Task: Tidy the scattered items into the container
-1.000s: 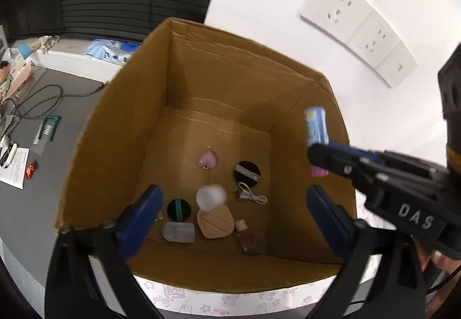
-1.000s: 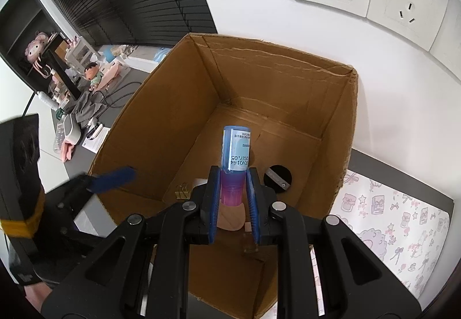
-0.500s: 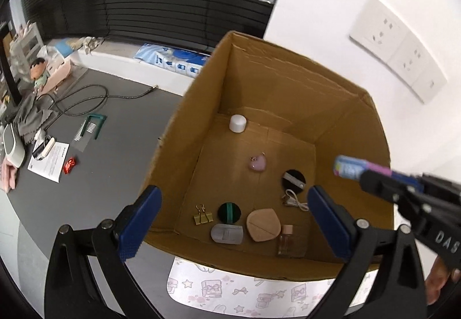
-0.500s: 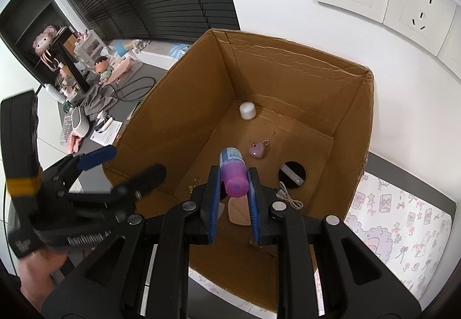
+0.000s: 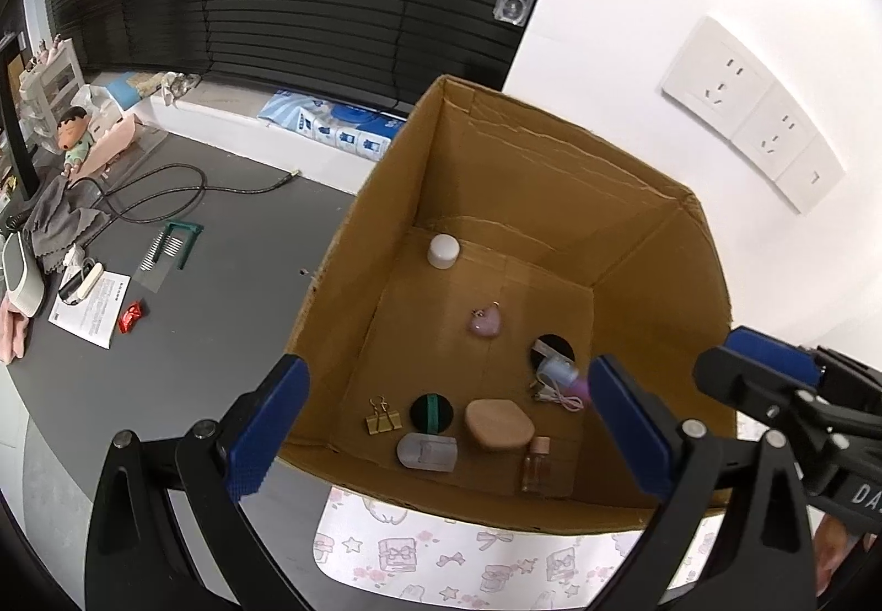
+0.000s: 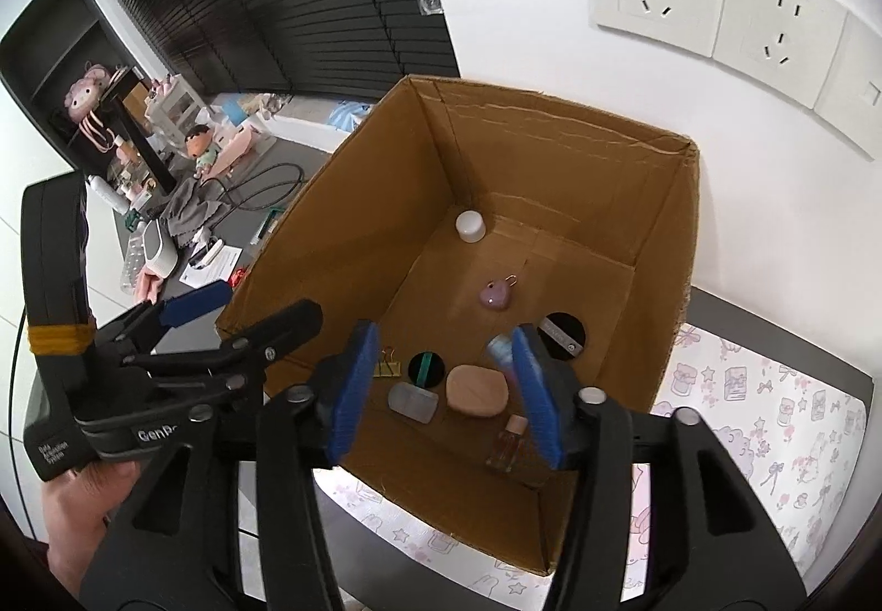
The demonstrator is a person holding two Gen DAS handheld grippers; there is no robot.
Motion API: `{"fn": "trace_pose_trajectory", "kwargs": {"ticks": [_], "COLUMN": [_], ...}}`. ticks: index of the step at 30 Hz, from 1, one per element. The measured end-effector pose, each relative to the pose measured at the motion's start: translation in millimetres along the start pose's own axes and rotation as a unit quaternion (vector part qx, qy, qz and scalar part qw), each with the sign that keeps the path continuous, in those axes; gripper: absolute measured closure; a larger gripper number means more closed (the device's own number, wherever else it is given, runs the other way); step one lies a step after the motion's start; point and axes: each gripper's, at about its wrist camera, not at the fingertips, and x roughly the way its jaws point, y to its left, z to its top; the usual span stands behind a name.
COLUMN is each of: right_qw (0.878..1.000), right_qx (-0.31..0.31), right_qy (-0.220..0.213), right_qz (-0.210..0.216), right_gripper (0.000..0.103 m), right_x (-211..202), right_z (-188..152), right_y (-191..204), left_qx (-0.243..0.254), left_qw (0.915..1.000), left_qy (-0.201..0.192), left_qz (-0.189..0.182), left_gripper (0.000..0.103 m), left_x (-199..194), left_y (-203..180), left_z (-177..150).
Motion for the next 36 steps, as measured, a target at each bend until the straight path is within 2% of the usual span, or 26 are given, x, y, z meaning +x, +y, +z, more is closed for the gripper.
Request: {"fn": "trace_pose_trajectory", "kwargs": {"ticks": [11,14,17,26,36], "right_qw": [0.999,0.999,0.999,0.998,0.995], "right_qx": [0.028,0.034,0.039,0.049,0.083], "right_qy": [-0.009,-0.012,-0.013,-0.025,-0.043], "right_qz": [-0.013,-0.020,-0.022,-0.030,-0.040], "right_gripper": [0.016,0.012,0.000,0.000,0.000], "right_x": [-15,-20,-24,-46,-94], "right_z": [-5,-9,-12,-29,-56], "right_y": [-20,-25,-31,-61,-132], "left_qx": [0.008,0.009,0.011,0.020,0.057], "left_qw": [0.9999,0.9999,0.9999,0.9996,0.9980], "left_qy": [-0.005,-0.007,-0.009,-0.019,-0.027], "left_qz": [-0.008,-0.009,-0.009,0.000,-0.002], "left_gripper": [0.002,0.002,0.002,0.002,0.002], "left_x": [-8,-11,-15,-26,-39], "left_y": [-16,-21,-26,-58,-140], "left_z": [-4,-5,-7,-15,-28]}}
